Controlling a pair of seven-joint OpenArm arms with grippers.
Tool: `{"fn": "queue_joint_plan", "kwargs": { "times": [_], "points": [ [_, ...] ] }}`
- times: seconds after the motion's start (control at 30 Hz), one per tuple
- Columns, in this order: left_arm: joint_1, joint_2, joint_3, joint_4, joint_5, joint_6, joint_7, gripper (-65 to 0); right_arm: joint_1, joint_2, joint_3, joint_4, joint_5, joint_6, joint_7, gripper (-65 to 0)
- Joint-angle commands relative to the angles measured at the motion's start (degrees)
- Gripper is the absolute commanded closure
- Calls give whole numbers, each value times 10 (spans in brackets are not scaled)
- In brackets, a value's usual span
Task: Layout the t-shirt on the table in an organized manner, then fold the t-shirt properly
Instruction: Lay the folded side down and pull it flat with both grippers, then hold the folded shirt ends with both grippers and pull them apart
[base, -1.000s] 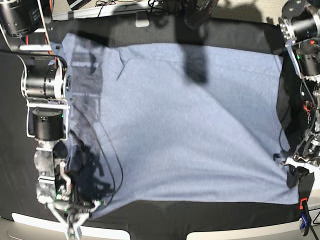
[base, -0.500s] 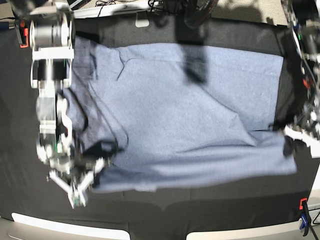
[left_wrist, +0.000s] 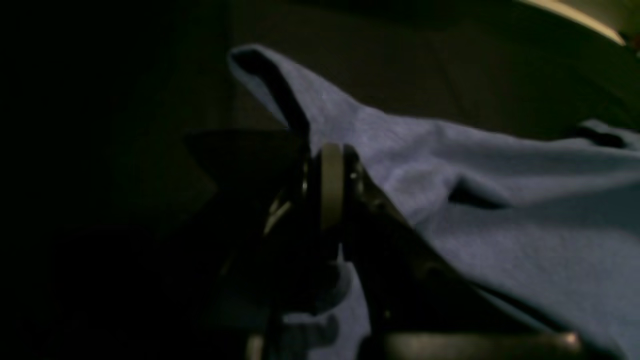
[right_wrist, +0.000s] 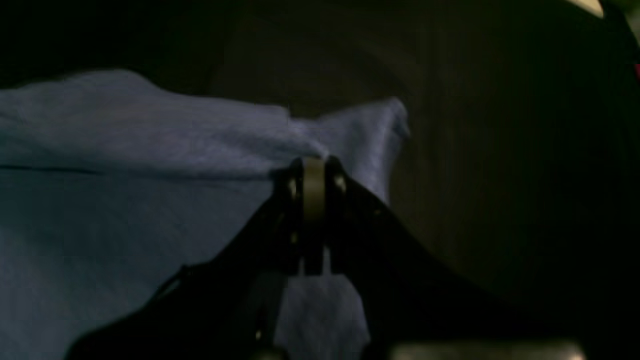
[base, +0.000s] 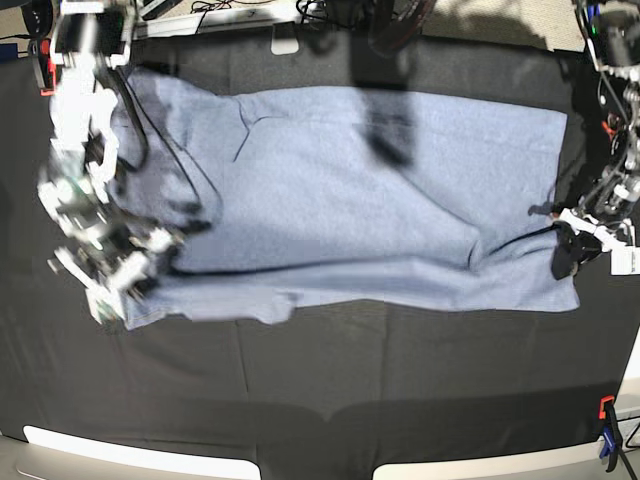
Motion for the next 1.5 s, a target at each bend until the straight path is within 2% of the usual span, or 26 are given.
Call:
{"fn": "queue_joint_plan", "kwargs": {
  "times": [0.0,0.17,0.43,0.67,0.87,1.23,1.47],
  "points": [
    [-3,-11,-3,16,-9,-6,-1,0,0,8,8,15,4,-3,16,0],
    [11,-12,-4,20,-9,-6,43,0,-45,7,26,16,2,-3,17,0],
    [37,-12,-37,20,-10,-6,52,0,-103,7,74,38,18,-3,16,0],
    [56,-12,-37,20,-10,-6,68,0,-141,7,75,54,22,-3,0,0],
    [56,-11,-37,20,-9,-6,68,0,-178,5,75,70,55,-3,-1,0],
    [57,-12,-37,20,-4,-6,70,0,-181,4,75,72,56,-3,-16,0],
    [57,-33,-37,20,-5,-6,107,0,-180,4,75,72,56,-3,-27,0]
  ]
}}
